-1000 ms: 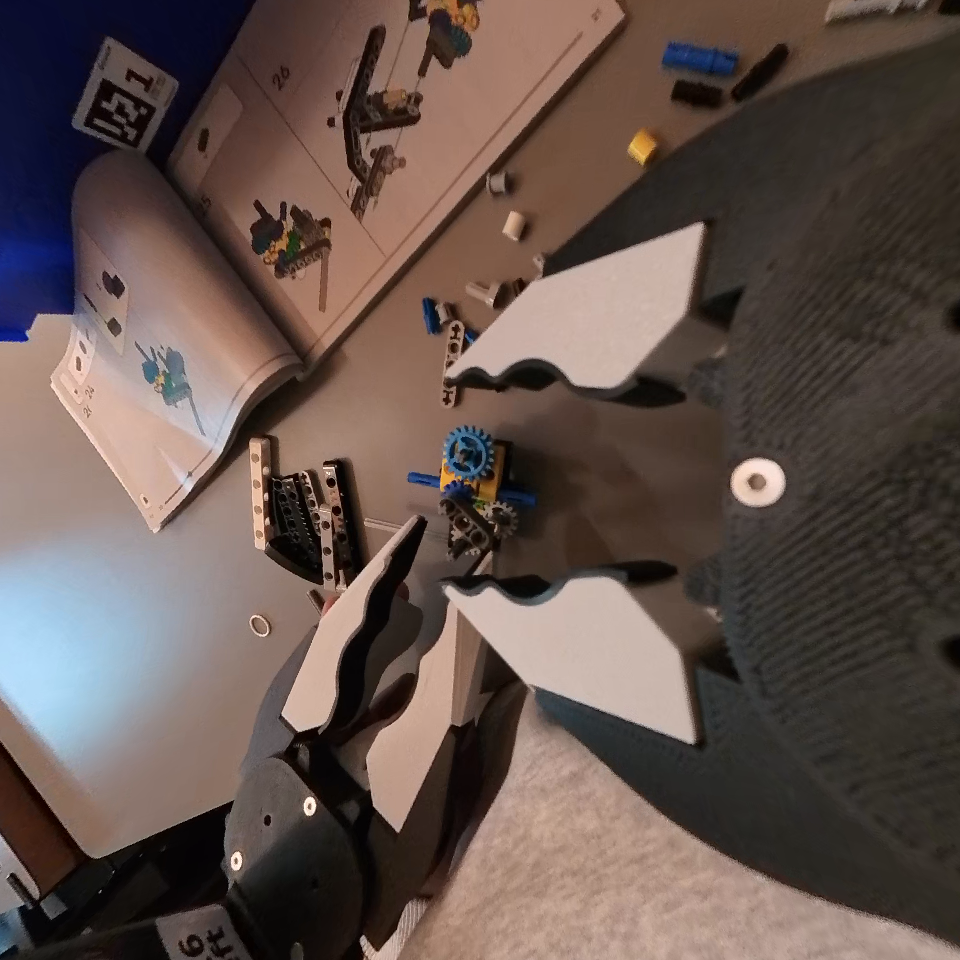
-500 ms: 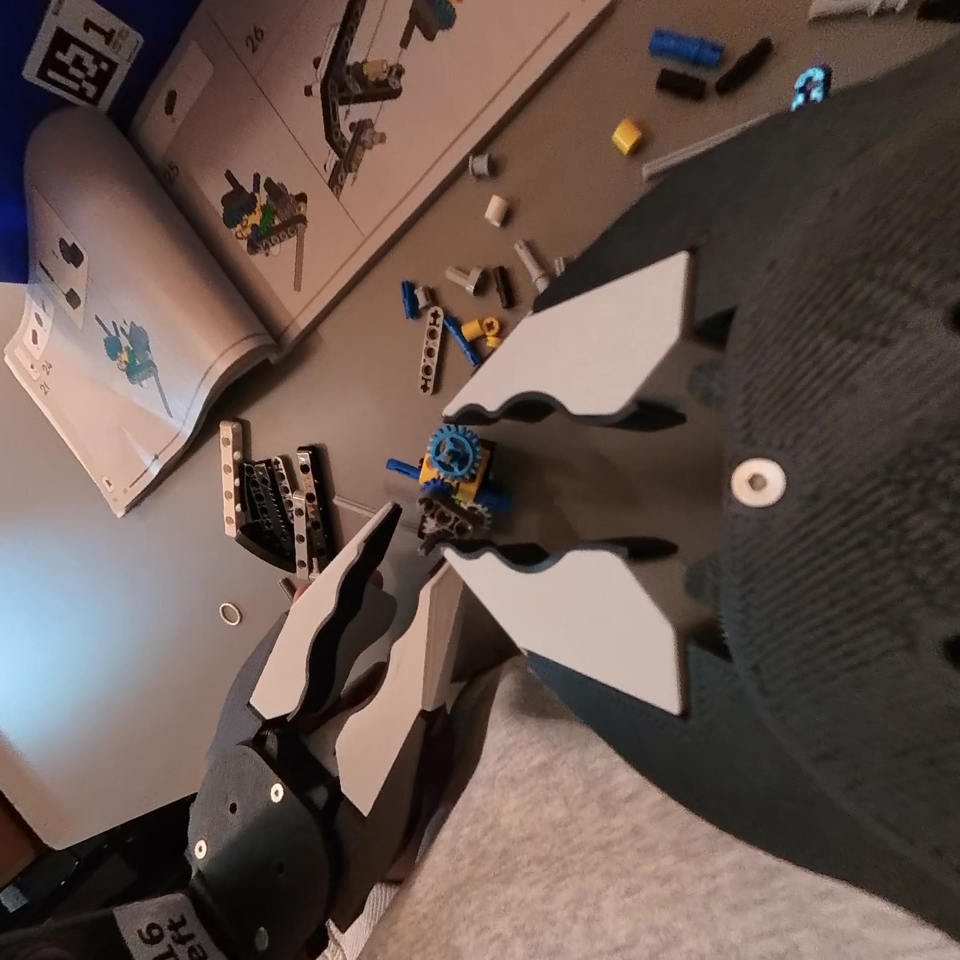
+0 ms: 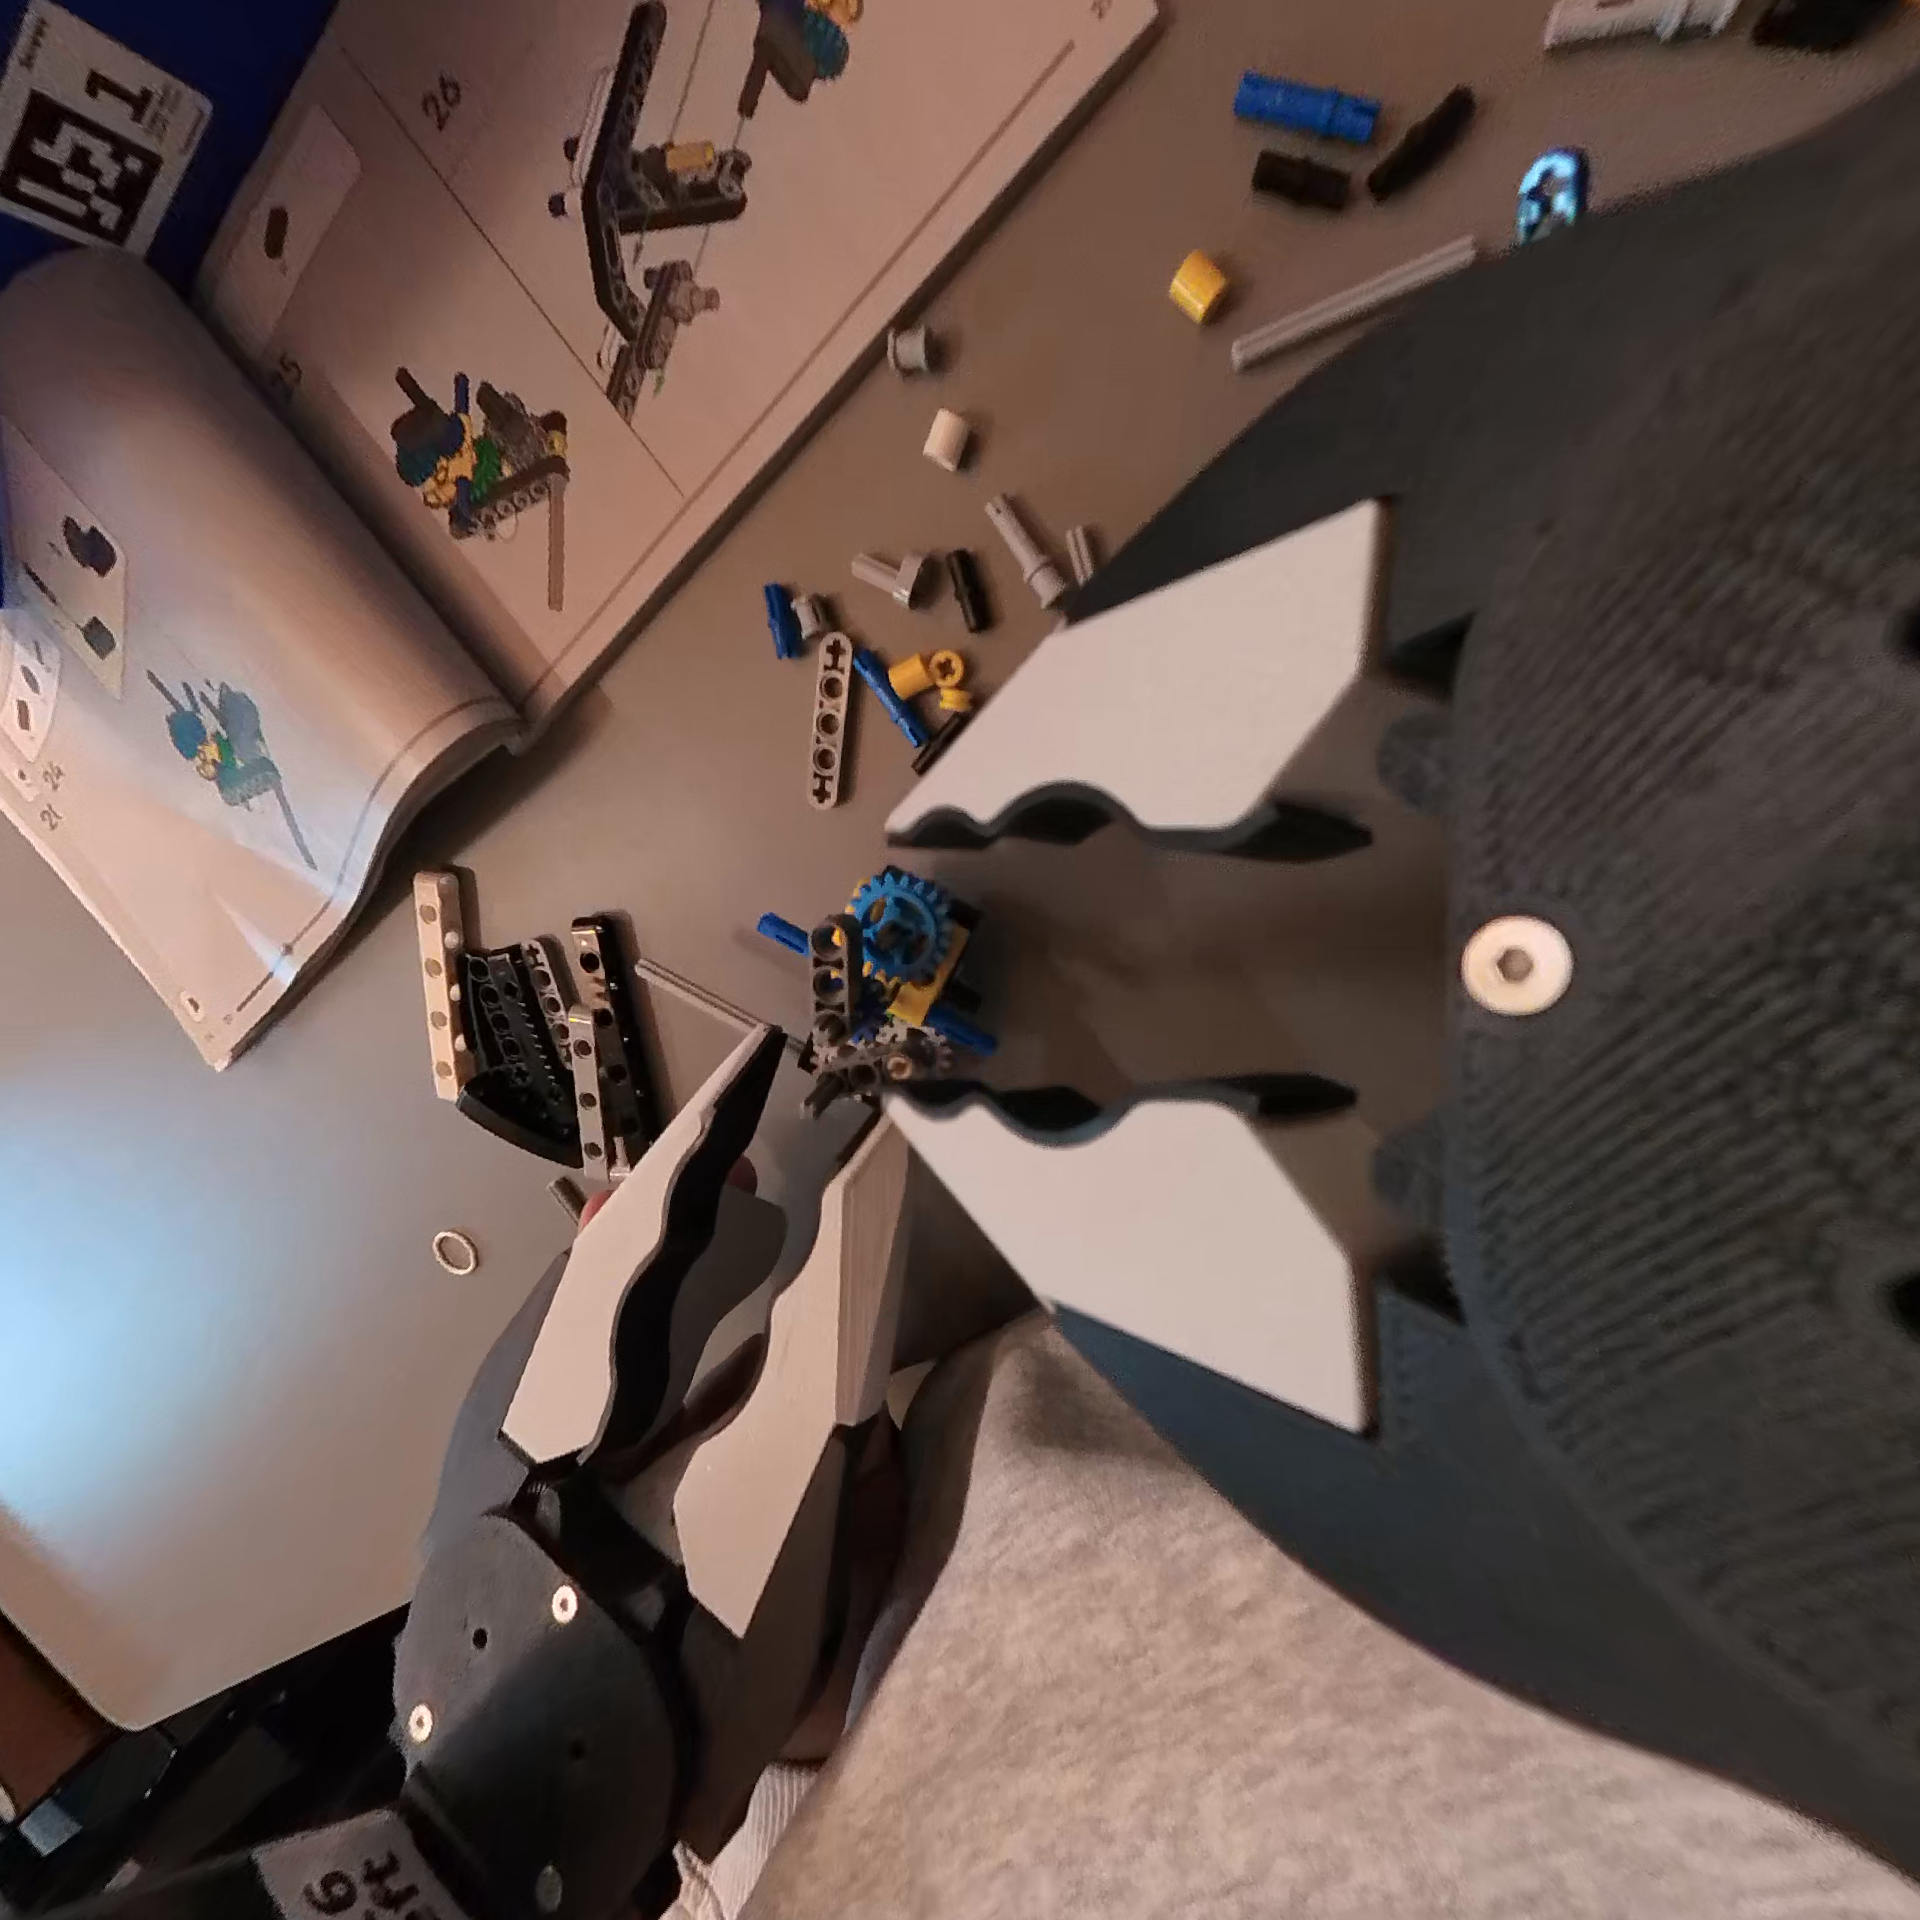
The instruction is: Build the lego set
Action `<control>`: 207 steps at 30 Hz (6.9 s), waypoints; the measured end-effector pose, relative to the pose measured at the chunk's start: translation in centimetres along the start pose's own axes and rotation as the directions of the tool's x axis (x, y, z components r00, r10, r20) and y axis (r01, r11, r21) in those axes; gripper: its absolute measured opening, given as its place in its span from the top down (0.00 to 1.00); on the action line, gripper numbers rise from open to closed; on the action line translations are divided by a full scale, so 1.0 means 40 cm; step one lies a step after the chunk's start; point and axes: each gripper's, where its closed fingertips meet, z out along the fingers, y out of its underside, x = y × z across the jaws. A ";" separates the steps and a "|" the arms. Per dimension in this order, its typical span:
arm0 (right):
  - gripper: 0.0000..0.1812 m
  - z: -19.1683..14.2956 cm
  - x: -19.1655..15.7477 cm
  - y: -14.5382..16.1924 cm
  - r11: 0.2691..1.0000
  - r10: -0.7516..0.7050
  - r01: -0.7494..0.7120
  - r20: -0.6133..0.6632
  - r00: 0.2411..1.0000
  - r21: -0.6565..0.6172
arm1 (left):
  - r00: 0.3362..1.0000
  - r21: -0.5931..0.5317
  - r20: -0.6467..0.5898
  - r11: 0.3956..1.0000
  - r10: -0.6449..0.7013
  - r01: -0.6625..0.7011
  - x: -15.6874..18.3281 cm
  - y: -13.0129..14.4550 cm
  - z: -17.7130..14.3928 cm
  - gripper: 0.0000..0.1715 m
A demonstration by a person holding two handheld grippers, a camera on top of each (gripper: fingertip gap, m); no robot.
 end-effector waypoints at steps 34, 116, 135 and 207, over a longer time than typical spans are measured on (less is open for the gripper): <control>0.96 -0.020 -0.027 -0.029 0.821 -0.270 0.165 -0.117 0.956 -0.546 | 0.914 0.078 -0.291 0.945 -0.282 0.317 -0.053 -0.052 -0.098 0.84; 0.83 -0.017 -0.023 -0.010 0.529 -0.524 0.501 0.201 0.828 -0.685 | 0.854 0.010 -0.350 0.910 -0.385 0.414 -0.060 -0.044 -0.095 0.87; 0.97 -0.004 -0.004 -0.015 0.366 -0.617 0.657 0.357 0.701 -0.658 | 0.848 0.007 -0.349 0.904 -0.398 0.427 -0.066 -0.045 -0.094 0.88; 0.97 0.014 -0.009 0.004 0.554 -0.098 -0.030 -0.100 0.990 -0.832 | 0.841 -0.004 -0.349 0.899 -0.413 0.439 -0.067 -0.041 -0.095 0.90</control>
